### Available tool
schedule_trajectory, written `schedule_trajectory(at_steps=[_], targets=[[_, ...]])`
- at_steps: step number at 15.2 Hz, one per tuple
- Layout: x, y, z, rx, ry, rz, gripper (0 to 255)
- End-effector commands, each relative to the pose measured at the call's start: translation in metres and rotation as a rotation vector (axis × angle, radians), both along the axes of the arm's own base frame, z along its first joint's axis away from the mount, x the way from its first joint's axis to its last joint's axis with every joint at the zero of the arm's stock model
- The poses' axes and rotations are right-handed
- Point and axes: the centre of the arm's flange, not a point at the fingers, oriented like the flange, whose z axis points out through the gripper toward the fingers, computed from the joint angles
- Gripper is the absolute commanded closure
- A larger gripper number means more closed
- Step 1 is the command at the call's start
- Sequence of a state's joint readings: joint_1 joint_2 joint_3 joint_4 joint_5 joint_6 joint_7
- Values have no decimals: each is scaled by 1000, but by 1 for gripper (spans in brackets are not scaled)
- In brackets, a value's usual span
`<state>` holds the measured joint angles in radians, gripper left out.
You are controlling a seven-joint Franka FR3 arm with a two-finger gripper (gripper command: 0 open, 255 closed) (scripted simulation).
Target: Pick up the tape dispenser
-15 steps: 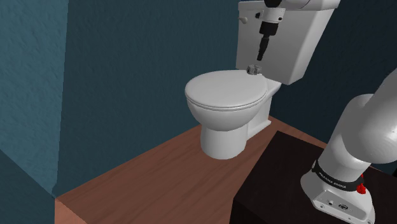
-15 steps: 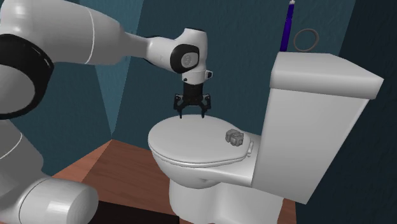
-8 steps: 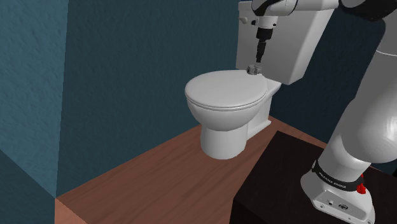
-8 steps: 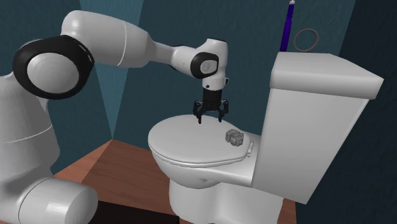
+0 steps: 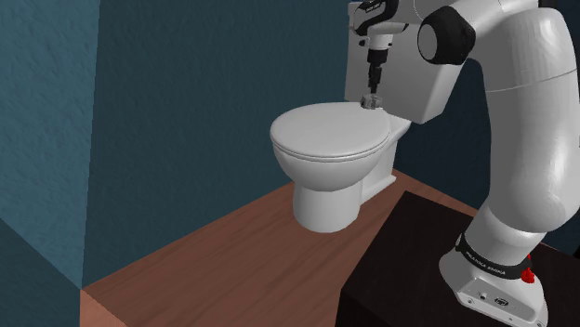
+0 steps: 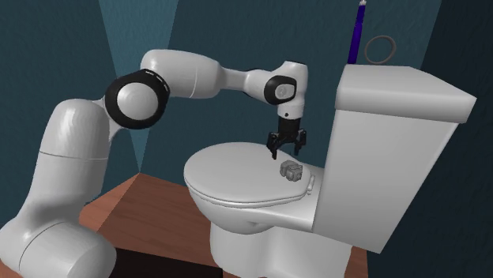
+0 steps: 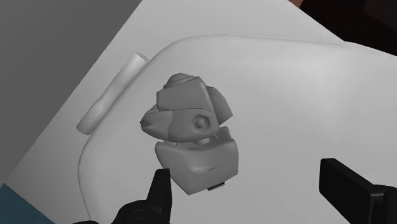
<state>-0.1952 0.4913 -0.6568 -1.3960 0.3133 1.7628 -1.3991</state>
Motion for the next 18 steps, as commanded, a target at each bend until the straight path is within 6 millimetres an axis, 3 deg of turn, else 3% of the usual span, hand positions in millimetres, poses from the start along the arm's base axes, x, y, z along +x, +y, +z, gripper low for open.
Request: schedule_trajectory(at_steps=[1, 9, 11, 12, 18], targets=[[16, -18, -13, -6, 13, 31, 0], [18, -19, -54, -7, 14, 34, 0], [18, -19, -54, -7, 14, 34, 0], [18, -19, -54, -7, 14, 34, 255], [17, -19, -54, -7, 14, 34, 255]])
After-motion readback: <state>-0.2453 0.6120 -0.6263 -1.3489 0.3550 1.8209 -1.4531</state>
